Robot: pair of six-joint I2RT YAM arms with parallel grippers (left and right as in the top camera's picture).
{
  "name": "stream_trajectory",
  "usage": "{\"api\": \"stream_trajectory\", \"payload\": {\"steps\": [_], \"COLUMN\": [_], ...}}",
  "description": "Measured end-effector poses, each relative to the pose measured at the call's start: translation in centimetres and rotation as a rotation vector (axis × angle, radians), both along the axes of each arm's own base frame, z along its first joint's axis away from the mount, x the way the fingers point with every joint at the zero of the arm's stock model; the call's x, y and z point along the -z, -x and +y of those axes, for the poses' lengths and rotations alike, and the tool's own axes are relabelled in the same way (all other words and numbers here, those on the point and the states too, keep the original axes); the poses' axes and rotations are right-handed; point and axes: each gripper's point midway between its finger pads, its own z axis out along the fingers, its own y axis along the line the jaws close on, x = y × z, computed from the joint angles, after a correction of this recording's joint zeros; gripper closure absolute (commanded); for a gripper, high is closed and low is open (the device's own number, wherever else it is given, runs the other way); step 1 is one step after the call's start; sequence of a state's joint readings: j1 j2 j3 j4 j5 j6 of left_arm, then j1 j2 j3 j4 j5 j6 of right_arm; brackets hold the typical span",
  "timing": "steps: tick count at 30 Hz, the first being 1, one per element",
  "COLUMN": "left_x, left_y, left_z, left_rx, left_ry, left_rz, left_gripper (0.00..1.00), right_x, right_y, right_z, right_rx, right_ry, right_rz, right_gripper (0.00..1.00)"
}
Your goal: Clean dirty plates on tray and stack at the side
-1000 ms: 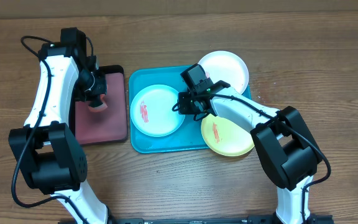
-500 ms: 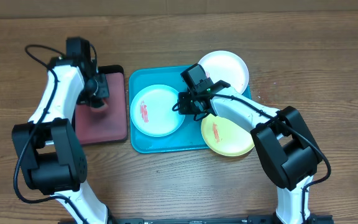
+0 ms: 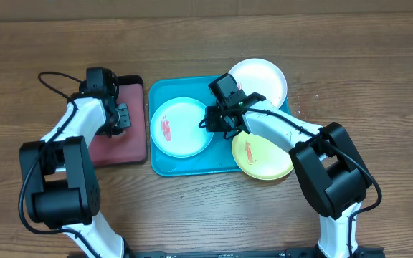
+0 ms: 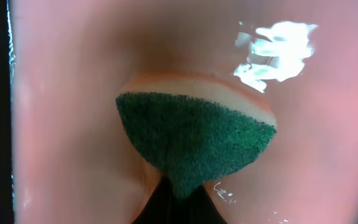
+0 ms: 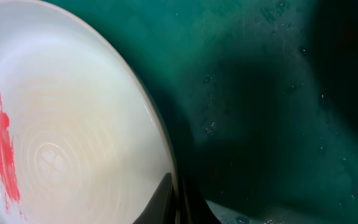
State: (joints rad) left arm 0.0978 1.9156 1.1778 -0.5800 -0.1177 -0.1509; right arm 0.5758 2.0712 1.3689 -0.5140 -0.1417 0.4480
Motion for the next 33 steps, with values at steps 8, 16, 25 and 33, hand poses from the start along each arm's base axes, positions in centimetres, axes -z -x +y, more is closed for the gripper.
{"api": "stream_trajectory", "payload": {"steps": [8,16,25,33], "left_x": [0.4,0.7,0.9,1.2], "left_y": [0.4,0.7,0.9,1.1], "left_z": [0.0,0.0,0.0,0.0], "left_rx": [-0.013,-0.035,-0.058,-0.081], "left_ry": [-0.008,-0.007,-0.003,0.001], "left_rz": [-0.079,-0.112,-0.149,-0.204], "left_gripper": [0.96,0.96,0.96,0.96], "right_x": [0.0,0.0,0.0,0.0], "right_y": [0.0,0.0,0.0,0.0], "right_z": [0.0,0.0,0.0,0.0], "right_rx": [0.000,0.000,0.000,0.000], "right_ry": [0.000,0.000,0.000,0.000], "right_rz": [0.000,0.000,0.001,0.000], "right_gripper": [0.96,0.96,0.96,0.96]}}
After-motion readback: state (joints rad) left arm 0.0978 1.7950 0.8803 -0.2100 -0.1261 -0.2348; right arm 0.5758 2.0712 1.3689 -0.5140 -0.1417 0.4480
